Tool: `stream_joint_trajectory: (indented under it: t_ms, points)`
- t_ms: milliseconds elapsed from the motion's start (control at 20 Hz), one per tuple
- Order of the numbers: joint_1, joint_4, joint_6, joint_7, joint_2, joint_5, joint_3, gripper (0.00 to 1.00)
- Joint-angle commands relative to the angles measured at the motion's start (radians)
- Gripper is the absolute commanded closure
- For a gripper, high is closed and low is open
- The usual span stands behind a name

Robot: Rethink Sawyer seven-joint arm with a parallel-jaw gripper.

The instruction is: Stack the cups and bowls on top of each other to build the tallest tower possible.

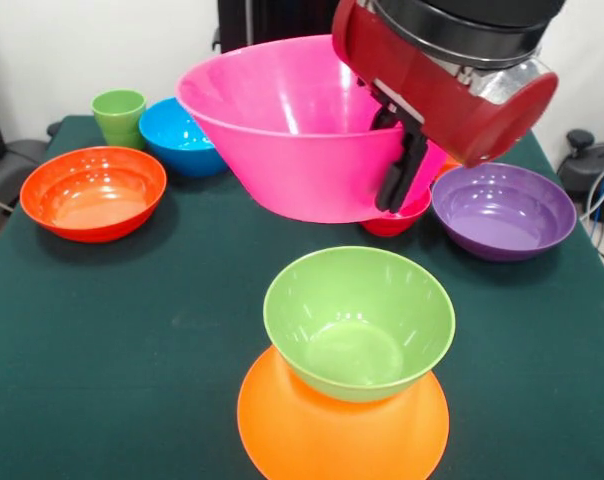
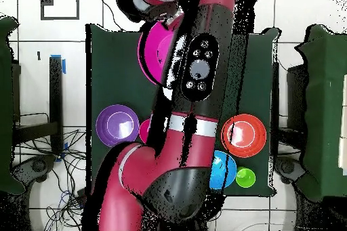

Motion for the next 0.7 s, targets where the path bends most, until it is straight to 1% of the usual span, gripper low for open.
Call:
stream_joint_trajectory:
  t_ms: [50, 250, 350, 400, 550, 650, 700]
  points:
    - [-0.022, -0.033, 0.063, 0.22, 0.025, 0.188, -0.243, 1.0]
    - [-0.043, -0.031, 0.033, 0.228, 0.045, 0.33, -0.393, 1.0]
    - [-0.047, -0.025, 0.022, 0.23, 0.051, 0.382, -0.451, 1.0]
    - [-0.055, -0.027, 0.013, 0.23, 0.059, 0.426, -0.496, 1.0]
    - [-0.063, -0.019, -0.009, 0.237, 0.074, 0.506, -0.586, 1.0]
    - [-0.065, -0.011, -0.02, 0.24, 0.079, 0.541, -0.627, 1.0]
    - [-0.072, -0.011, -0.023, 0.236, 0.08, 0.572, -0.662, 1.0]
